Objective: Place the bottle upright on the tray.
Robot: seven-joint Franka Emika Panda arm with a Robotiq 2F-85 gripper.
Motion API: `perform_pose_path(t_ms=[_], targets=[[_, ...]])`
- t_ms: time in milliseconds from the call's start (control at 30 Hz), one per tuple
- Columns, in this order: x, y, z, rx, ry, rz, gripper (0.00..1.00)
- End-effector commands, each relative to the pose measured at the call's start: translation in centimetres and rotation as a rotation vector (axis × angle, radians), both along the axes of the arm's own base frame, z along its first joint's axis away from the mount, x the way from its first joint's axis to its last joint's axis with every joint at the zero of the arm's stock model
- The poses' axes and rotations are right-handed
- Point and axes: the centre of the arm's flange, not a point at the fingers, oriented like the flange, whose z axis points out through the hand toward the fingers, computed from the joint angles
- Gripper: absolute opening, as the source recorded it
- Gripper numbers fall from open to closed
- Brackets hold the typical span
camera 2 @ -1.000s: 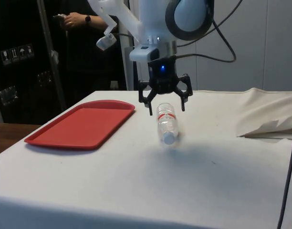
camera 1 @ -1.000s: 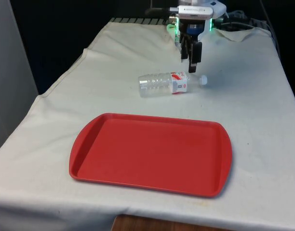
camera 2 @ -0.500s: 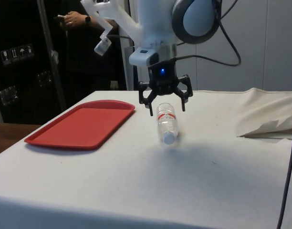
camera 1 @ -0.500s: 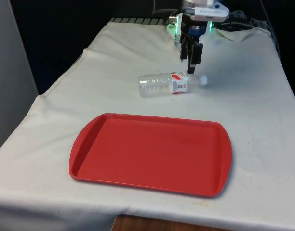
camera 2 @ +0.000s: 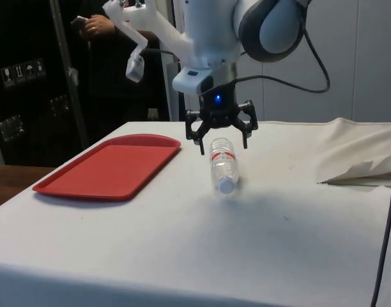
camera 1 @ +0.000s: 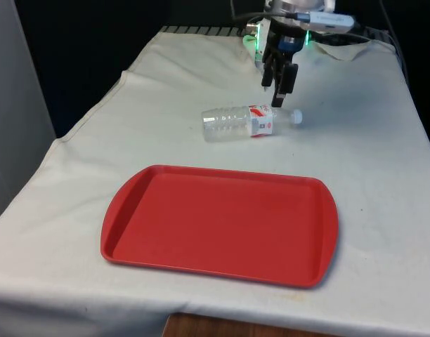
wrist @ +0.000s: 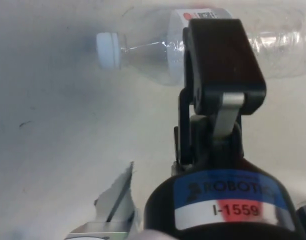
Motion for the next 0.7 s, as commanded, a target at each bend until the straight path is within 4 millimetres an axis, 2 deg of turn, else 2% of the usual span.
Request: perform_pose_path(t_ms=[0, 667], targets=[[0.2, 0.1, 0.3, -0.020, -0.014, 0.001, 1.00], [-0.3, 1.6, 0.2, -0.134, -0.063, 0.006, 1.00]])
